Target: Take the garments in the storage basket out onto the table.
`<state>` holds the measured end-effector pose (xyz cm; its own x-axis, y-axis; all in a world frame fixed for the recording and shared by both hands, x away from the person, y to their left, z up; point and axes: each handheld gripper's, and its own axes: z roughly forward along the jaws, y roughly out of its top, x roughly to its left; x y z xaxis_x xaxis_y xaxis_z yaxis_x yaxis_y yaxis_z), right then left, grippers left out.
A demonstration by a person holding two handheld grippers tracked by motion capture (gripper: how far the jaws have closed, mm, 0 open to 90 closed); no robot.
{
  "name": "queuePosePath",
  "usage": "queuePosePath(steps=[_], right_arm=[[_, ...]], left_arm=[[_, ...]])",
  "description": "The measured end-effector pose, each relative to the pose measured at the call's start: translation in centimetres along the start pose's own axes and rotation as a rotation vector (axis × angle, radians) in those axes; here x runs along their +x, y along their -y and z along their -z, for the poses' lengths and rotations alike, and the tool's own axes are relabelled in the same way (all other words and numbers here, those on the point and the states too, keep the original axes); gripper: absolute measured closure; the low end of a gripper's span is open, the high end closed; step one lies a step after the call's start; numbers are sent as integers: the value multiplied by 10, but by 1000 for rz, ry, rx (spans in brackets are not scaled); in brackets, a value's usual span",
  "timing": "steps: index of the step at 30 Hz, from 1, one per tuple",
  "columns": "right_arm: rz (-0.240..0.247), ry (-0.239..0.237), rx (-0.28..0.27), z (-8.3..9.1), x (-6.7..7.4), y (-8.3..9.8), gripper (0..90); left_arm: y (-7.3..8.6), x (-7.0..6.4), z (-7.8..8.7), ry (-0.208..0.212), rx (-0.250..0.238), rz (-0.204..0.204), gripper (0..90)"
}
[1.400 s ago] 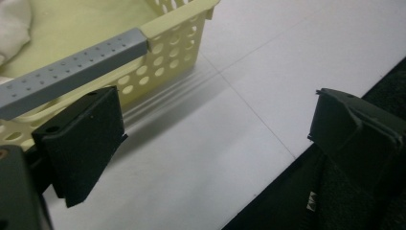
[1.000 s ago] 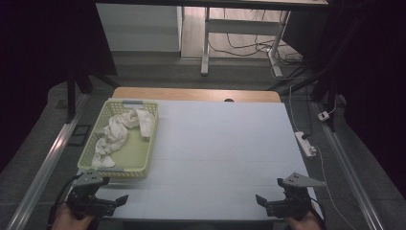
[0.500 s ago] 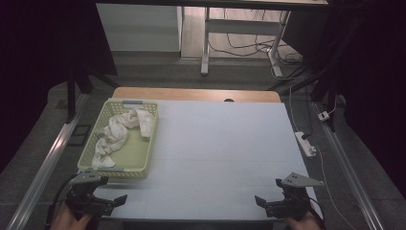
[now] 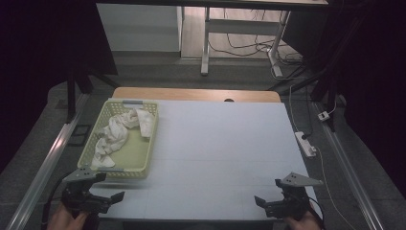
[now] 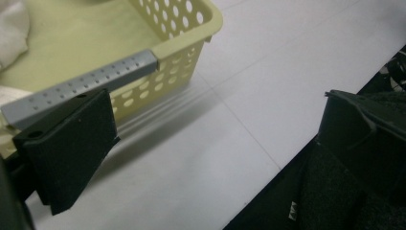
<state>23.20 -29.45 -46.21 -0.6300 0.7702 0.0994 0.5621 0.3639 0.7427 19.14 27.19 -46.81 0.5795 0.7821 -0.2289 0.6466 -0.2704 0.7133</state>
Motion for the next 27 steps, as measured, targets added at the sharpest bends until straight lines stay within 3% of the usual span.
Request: queuePosePath(steps=[8,14,21,27], right_arm=[[-2,-3,3,0,0,0,1],[-5,1,4,-1,0,0,1],[-5,0,8,-1,0,0,1],[-5,-2,11,-1,0,0,1]], left_arm=[[-6,2,4,-34,-22,-41,0],[-12,6,2,-33,-18,-59,0],[-21,11,4,-13,-45,-34,0],[-30,19,2,-15,-33,-23,0]])
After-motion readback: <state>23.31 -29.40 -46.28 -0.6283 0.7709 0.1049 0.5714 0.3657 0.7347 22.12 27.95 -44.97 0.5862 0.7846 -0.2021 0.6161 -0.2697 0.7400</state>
